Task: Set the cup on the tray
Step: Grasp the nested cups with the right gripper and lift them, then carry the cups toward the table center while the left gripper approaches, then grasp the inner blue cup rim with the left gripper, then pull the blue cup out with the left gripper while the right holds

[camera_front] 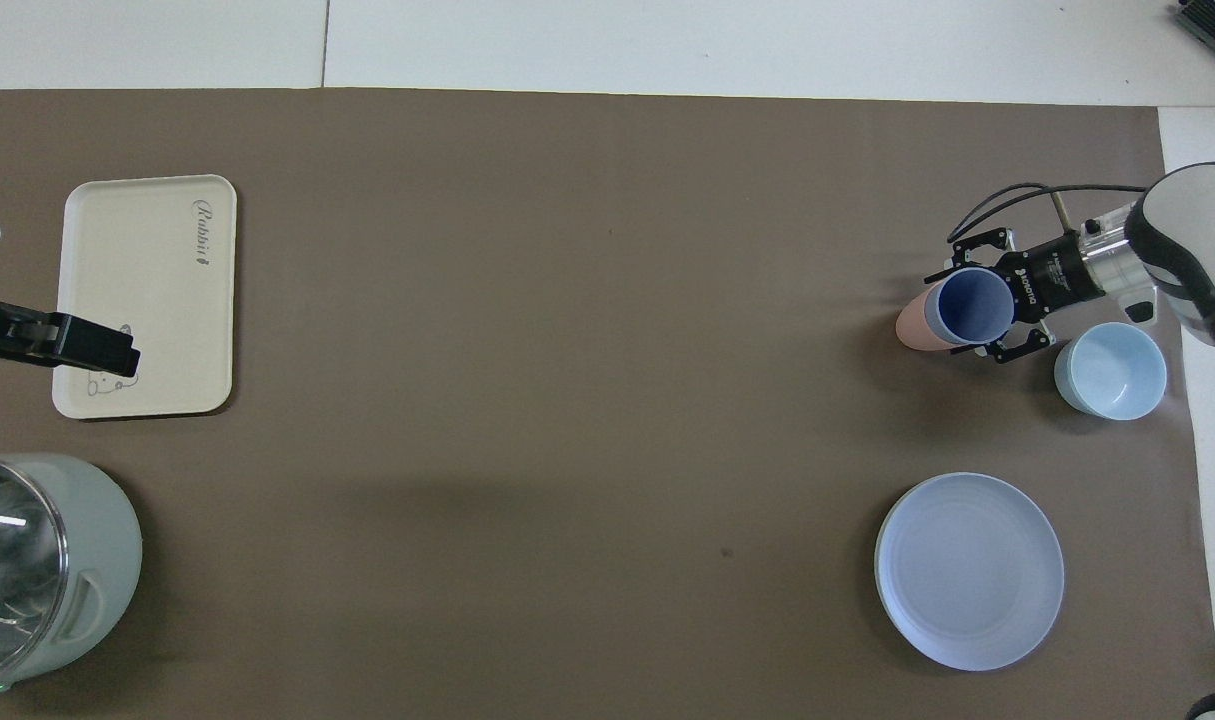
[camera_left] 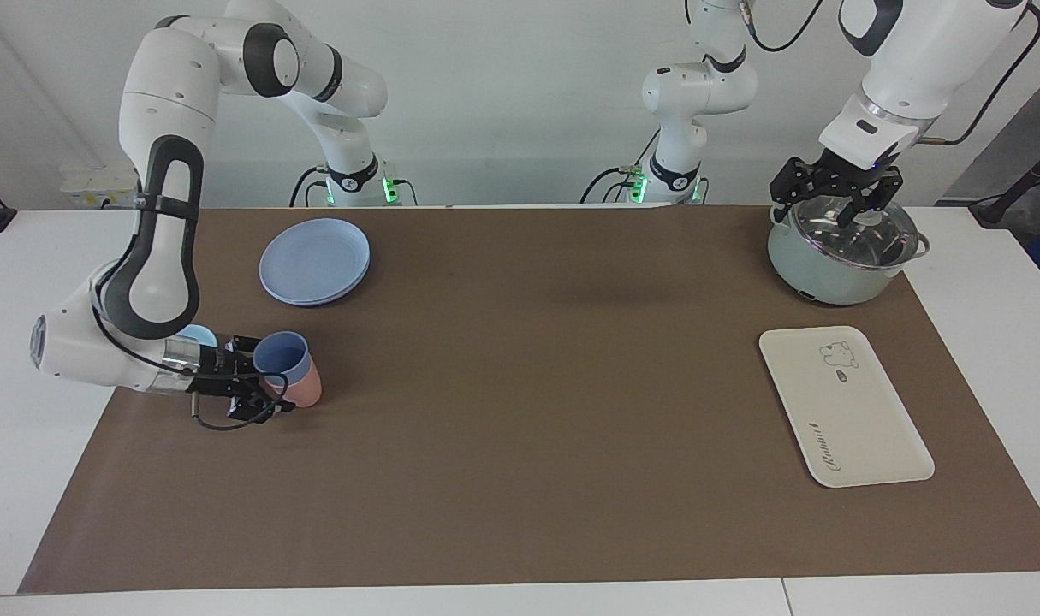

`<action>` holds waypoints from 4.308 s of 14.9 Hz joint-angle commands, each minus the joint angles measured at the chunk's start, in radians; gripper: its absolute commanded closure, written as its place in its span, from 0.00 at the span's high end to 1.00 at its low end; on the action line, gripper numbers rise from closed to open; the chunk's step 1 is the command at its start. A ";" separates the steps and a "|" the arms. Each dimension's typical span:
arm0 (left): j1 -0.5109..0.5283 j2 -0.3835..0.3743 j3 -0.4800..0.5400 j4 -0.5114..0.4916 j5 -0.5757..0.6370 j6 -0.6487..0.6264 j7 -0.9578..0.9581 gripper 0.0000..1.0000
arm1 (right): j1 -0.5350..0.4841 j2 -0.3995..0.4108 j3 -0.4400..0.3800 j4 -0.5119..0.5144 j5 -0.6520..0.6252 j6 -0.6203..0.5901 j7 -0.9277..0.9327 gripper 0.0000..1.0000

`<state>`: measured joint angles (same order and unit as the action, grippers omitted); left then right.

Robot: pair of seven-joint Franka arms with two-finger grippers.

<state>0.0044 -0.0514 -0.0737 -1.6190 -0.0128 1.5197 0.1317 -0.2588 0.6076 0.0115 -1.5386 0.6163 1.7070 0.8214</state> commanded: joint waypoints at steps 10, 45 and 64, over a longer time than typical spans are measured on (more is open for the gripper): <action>-0.010 -0.021 0.008 -0.024 -0.001 0.017 0.002 1.00 | 0.065 -0.146 0.016 -0.184 0.186 0.016 -0.010 0.00; -0.609 0.128 0.008 -0.179 -0.162 0.861 -1.078 0.76 | 0.520 -0.379 0.018 -0.264 0.323 0.313 0.406 0.00; -0.508 0.079 0.026 0.094 -0.098 0.410 -1.100 0.00 | 0.442 -0.371 0.010 -0.255 0.359 0.293 0.398 0.00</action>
<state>-0.5481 0.0498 -0.0466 -1.5567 -0.1427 2.0219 -0.9741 0.2306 0.2505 0.0160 -1.7785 0.9305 2.0160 1.2160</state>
